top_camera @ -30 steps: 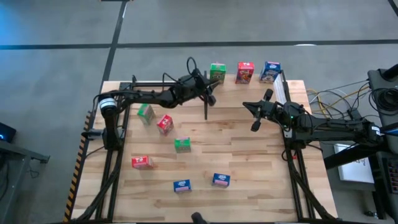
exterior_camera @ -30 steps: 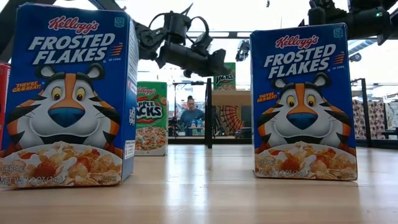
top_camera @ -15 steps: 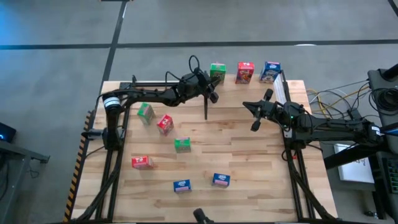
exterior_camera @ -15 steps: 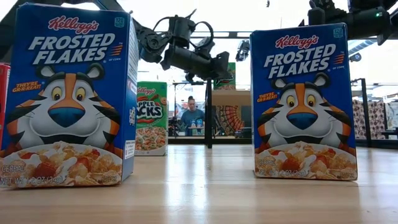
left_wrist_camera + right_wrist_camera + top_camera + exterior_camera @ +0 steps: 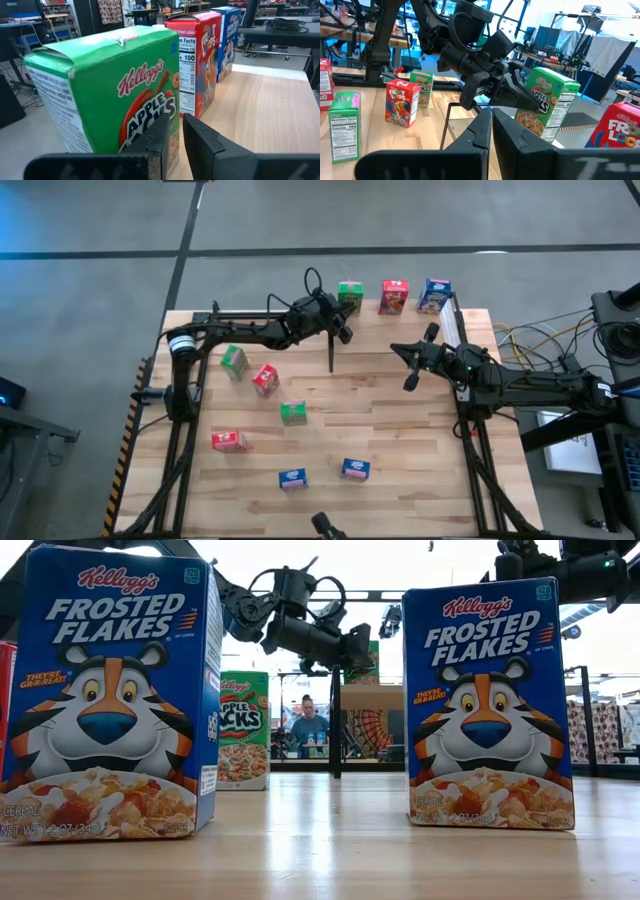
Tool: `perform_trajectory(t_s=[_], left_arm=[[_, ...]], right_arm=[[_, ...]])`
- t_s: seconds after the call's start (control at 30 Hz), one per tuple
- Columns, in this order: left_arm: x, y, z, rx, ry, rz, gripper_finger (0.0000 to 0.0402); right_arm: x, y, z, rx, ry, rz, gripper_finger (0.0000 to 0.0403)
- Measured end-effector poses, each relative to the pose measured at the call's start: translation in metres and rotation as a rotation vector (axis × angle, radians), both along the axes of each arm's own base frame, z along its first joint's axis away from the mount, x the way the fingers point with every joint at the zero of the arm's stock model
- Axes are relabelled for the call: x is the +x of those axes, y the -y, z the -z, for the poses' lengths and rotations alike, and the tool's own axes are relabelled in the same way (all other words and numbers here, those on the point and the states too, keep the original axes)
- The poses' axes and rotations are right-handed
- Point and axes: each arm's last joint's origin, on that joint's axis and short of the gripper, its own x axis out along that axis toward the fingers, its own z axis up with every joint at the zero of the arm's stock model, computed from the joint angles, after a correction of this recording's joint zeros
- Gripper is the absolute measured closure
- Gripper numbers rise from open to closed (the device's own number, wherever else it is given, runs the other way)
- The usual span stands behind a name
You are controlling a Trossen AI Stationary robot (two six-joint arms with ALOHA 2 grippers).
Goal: Stack cereal on shelf
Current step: Adjust the green cereal box on the shelf
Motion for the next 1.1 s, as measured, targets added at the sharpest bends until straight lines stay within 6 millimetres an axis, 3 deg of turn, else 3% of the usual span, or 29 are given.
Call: perform_trajectory(t_s=[1.1], left_arm=[[-0.0015, -0.0024, 0.0008, -0.006, -0.005, -0.027, 0.0364]], right_arm=[[0.0, 0.0, 0.0, 0.0, 0.0, 0.0, 0.0394]])
